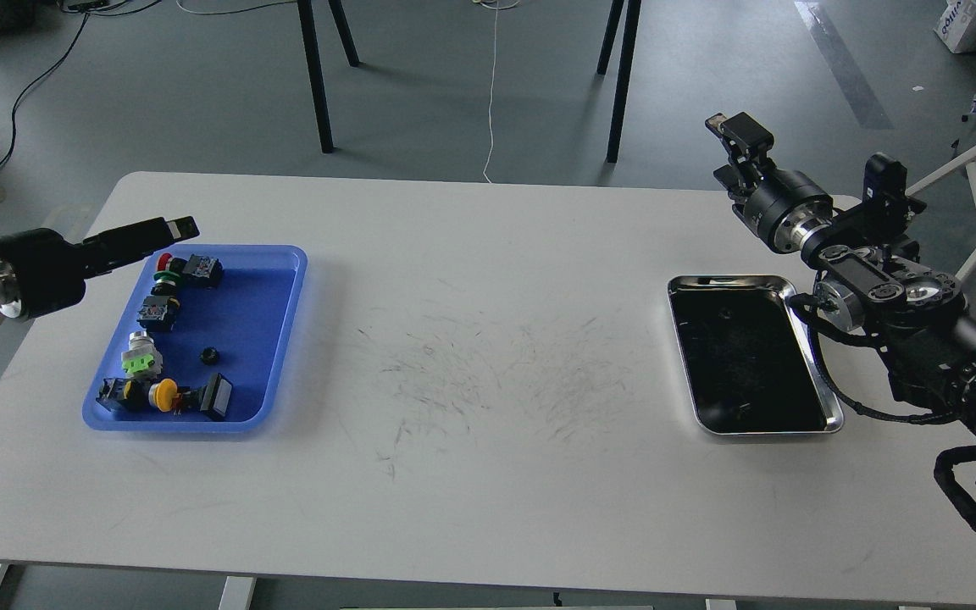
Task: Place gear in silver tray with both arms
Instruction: 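Move the left gripper down into the blue tray toward a small black gear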
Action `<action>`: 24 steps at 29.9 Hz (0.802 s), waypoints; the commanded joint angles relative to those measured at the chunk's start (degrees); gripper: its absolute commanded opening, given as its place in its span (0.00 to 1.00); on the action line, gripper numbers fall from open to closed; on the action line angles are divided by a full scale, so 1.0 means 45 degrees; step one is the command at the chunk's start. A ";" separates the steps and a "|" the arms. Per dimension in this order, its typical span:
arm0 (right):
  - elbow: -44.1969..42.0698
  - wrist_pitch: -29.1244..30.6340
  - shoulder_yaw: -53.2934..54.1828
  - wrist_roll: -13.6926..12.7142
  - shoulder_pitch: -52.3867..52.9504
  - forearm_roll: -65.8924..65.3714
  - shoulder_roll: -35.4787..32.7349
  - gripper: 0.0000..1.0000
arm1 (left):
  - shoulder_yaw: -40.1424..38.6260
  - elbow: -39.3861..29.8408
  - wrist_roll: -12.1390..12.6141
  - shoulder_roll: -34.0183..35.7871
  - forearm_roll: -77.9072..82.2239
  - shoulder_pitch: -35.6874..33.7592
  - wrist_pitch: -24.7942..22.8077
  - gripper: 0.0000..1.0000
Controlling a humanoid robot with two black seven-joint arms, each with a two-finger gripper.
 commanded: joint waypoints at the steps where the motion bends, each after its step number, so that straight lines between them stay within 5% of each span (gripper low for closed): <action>1: -0.0001 0.0001 -0.0024 0.0001 -0.0030 -0.0019 -0.0006 0.84 | 0.0512 -0.0451 0.0001 0.0111 0.0682 0.0307 0.1576 0.99; 5: -0.0001 0.0001 -0.0024 0.0001 -0.0011 -0.0020 -0.0006 0.84 | 0.1002 -0.0100 0.0001 -0.0005 0.1309 0.0443 0.2906 0.99; 14: -0.0001 0.0001 -0.0043 0.0001 -0.0030 -0.0020 0.0131 0.84 | 0.1881 -0.0332 0.0001 0.0111 0.1348 0.0582 0.1639 0.99; 24: 0.0018 0.0001 -0.0063 0.0001 0.0009 -0.0020 0.0170 0.84 | 0.2702 -0.0844 0.0001 -0.0044 0.4823 -0.0005 0.1676 0.98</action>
